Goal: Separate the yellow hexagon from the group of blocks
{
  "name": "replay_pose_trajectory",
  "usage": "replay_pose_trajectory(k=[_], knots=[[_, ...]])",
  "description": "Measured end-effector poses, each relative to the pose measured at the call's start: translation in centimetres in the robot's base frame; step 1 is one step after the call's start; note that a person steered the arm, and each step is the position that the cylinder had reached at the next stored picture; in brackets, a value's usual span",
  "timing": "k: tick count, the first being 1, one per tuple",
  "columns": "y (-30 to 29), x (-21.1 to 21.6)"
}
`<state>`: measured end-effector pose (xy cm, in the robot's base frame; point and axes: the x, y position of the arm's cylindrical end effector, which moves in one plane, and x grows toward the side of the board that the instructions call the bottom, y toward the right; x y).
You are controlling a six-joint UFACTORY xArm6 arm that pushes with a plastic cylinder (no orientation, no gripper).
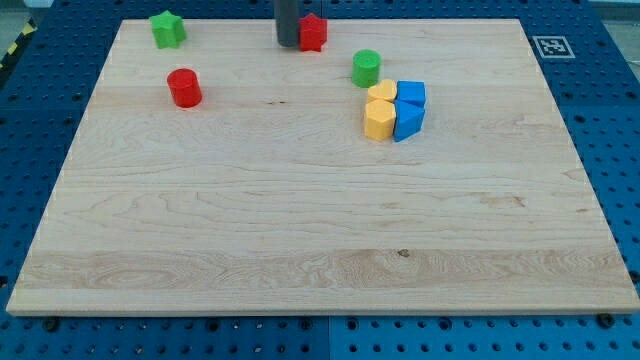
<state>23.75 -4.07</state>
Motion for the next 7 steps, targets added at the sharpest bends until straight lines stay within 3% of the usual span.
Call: replay_pose_trajectory(k=[1,2,3,7], knots=[[-0.8,0.4],[-1.8,4.3],[0.3,5.5],[2.4,7.5]])
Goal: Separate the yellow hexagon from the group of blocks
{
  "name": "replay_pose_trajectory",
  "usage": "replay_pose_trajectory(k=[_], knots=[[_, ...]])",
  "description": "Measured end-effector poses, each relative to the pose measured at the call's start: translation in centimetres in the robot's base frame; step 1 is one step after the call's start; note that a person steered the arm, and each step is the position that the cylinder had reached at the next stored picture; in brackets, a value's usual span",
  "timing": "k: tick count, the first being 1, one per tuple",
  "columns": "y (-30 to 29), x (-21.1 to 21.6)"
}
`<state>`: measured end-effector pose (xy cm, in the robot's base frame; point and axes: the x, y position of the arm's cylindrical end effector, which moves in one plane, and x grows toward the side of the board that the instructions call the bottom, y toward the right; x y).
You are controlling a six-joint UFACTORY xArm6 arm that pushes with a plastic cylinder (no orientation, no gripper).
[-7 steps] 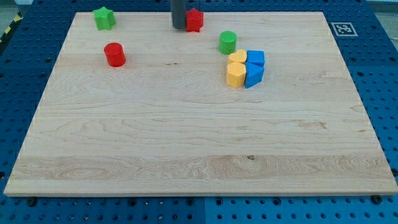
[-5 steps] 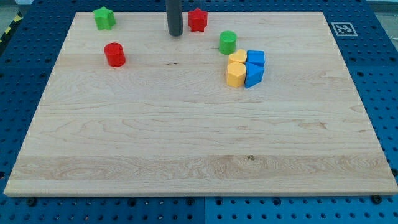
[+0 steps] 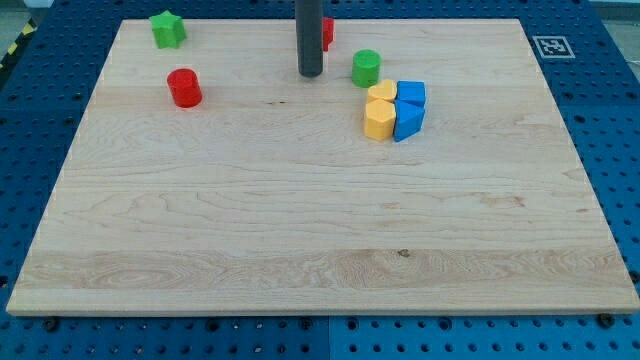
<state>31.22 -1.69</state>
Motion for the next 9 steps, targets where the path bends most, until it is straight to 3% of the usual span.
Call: replay_pose_trajectory(k=[1,3,4,5,7,9], knots=[[1.6,3.6],[11.6,9.1],[13.7,11.9],[12.2,14.7],[6.7,15.7],[5.5,21.8]])
